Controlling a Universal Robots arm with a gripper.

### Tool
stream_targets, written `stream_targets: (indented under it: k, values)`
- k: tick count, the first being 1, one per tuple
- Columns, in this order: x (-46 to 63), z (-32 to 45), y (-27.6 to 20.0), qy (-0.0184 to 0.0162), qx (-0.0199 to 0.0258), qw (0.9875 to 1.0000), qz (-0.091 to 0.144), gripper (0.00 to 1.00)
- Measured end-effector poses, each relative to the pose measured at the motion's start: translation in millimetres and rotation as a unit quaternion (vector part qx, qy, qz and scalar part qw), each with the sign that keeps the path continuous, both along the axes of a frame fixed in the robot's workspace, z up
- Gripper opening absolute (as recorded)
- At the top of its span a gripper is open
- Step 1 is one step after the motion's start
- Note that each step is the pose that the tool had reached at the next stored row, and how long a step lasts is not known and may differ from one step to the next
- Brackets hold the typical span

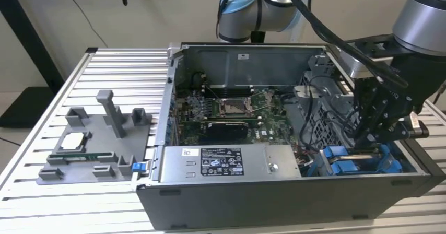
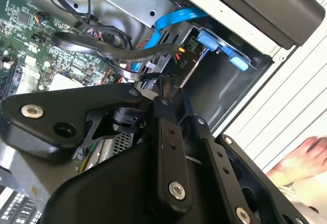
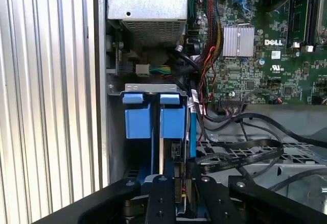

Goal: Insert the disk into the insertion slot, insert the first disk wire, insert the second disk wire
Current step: 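Insert the second disk wire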

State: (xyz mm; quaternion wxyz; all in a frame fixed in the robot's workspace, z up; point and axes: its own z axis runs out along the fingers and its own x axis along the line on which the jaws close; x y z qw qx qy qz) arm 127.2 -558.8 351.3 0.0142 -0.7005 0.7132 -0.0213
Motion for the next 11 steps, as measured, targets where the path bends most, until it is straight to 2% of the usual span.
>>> stream_targets:
  k: [5, 11]
  values:
    - [0.0, 5.1, 0.0, 0.0002, -0.0001, 1.0, 0.0, 1.0]
    - [0.0, 19.4, 0.0, 0.0009, -0.0001, 1.0, 0.0, 1.0]
